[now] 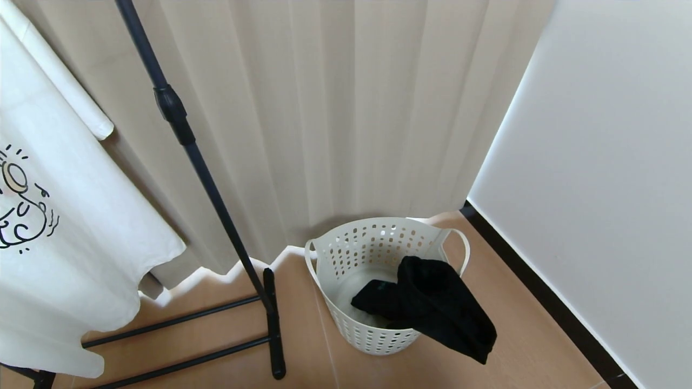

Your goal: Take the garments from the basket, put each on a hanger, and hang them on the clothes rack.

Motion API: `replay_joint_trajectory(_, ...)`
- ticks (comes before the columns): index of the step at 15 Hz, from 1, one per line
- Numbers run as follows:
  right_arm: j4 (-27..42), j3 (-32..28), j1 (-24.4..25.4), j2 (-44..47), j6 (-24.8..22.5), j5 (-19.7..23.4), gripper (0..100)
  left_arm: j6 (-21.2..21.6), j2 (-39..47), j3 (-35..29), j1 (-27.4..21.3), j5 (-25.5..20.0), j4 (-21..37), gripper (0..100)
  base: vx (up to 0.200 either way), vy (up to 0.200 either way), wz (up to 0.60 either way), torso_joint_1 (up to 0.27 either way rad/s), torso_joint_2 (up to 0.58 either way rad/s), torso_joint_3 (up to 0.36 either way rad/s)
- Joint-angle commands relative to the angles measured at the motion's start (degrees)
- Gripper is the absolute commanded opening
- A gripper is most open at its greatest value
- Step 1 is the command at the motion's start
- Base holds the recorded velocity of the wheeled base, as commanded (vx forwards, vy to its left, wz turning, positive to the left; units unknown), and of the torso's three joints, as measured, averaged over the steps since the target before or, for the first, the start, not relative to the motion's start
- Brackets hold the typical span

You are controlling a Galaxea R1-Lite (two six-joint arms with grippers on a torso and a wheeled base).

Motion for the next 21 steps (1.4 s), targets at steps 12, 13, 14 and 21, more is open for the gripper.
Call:
replay_joint_trajectory(12, 0.0, 0.0, 0.0, 0.0, 0.0, 0.0, 100, 0.0, 0.1, 0.0, 0.0, 0.1, 0.0, 100, 0.0, 0.0, 0.0, 0.004, 0.0, -0.198)
replay_joint_trajectory(13, 0.0, 0.0, 0.0, 0.0, 0.0, 0.1, 100, 0.0, 0.1, 0.0, 0.0, 0.0, 0.0, 100, 0.0, 0.0, 0.0, -0.002, 0.0, -0.183)
replay_joint_trajectory(14, 0.0, 0.0, 0.0, 0.0, 0.0, 0.0, 100, 0.0, 0.1, 0.0, 0.0, 0.0, 0.0, 100, 0.0, 0.0, 0.0, 0.002, 0.01, -0.198)
replay_joint_trajectory(21, 0.0, 0.0, 0.0, 0.0, 0.3, 0.0, 100, 0.0, 0.1, 0.1, 0.0, 0.1, 0.0, 100, 0.0, 0.0, 0.0, 0.002, 0.0, -0.182)
